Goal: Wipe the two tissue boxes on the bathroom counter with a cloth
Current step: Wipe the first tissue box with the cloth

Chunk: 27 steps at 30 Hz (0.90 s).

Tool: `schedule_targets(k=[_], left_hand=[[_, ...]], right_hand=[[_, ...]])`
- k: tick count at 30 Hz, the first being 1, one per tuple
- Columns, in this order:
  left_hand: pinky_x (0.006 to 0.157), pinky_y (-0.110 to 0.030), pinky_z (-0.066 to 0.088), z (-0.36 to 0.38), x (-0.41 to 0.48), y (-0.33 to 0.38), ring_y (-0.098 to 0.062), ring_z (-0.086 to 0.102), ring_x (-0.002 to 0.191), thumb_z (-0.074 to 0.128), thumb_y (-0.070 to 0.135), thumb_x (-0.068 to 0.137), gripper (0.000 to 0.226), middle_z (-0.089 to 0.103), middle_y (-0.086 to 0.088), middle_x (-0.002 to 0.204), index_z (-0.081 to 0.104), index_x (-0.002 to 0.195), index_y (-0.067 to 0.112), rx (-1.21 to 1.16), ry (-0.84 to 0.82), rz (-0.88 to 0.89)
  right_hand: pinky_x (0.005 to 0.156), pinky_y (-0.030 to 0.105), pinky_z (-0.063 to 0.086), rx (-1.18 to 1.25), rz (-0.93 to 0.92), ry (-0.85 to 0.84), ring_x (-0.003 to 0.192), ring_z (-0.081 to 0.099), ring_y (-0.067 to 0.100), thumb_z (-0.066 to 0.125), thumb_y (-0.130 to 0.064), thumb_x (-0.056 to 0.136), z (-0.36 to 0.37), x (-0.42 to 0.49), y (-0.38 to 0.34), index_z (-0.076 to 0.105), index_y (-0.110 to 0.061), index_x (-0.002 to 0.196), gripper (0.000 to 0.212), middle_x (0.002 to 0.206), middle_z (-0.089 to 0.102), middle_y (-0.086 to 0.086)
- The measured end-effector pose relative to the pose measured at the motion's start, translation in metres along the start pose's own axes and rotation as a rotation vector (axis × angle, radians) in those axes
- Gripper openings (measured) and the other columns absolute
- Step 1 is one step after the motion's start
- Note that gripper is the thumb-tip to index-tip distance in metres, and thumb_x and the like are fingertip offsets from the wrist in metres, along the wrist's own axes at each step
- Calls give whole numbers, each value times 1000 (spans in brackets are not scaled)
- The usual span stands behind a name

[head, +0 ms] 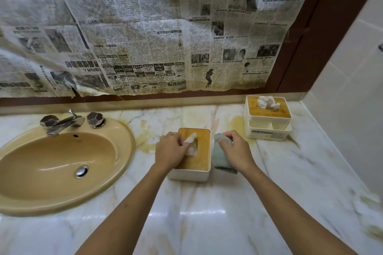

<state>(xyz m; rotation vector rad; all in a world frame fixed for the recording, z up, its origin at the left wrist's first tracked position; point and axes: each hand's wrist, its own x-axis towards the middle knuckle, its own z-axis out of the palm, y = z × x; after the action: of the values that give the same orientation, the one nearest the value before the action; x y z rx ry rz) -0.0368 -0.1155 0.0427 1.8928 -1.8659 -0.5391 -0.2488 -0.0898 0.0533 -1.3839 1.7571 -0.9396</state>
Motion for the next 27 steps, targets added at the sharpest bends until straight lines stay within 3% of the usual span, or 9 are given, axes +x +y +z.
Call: schedule_targets(k=[3,5,9,13,17,23,27], left_hand=[[61,-31,39,-8,-2,-13,-19,58,79,54,36,79,12,60,3,78,55,72,25,-167,-37,-133],[63,-31,43,-10,-6,-14,-16,59,77,52,37,78,14,63,4,79,57,78,24,-274,-58,-182],[69,-34,45,-8,-8,-13,-15,60,79,52,38,92,18,65,4,82,60,91,22,-384,-21,-210],[79,-35,49,-3,-8,-22,-13,61,89,52,35,96,23,67,4,95,68,107,23,-338,32,-151],[86,-36,49,-4,-8,-27,-15,60,99,51,27,96,26,68,5,105,70,114,23,-267,33,-112],[69,-29,44,-8,-3,-30,-16,61,85,60,21,92,23,68,5,91,70,112,28,-198,0,-130],[63,-28,41,-12,4,-28,-17,61,85,62,23,90,21,66,7,89,69,109,31,-141,-27,-126]], right_hand=[[85,24,41,-20,-59,8,99,52,13,60,-23,94,22,-10,1,58,-19,110,16,115,53,4],[87,24,39,-44,-85,-13,100,51,13,57,-22,95,37,-21,1,54,-22,115,21,117,46,1],[77,33,50,-246,-194,9,88,58,19,56,-27,97,52,-25,3,52,-26,113,17,113,37,-3],[66,35,52,-392,-263,67,78,61,27,54,-30,99,54,6,0,49,-23,116,19,113,35,0],[67,37,55,-500,-269,82,81,63,28,50,-30,101,56,39,-10,45,-22,121,22,117,37,5],[67,41,57,-547,-261,82,86,64,25,48,-30,100,62,8,-3,49,-20,120,22,118,40,4],[66,35,57,-571,-345,34,92,59,19,49,-32,100,62,-28,8,53,-21,122,24,121,40,2]])
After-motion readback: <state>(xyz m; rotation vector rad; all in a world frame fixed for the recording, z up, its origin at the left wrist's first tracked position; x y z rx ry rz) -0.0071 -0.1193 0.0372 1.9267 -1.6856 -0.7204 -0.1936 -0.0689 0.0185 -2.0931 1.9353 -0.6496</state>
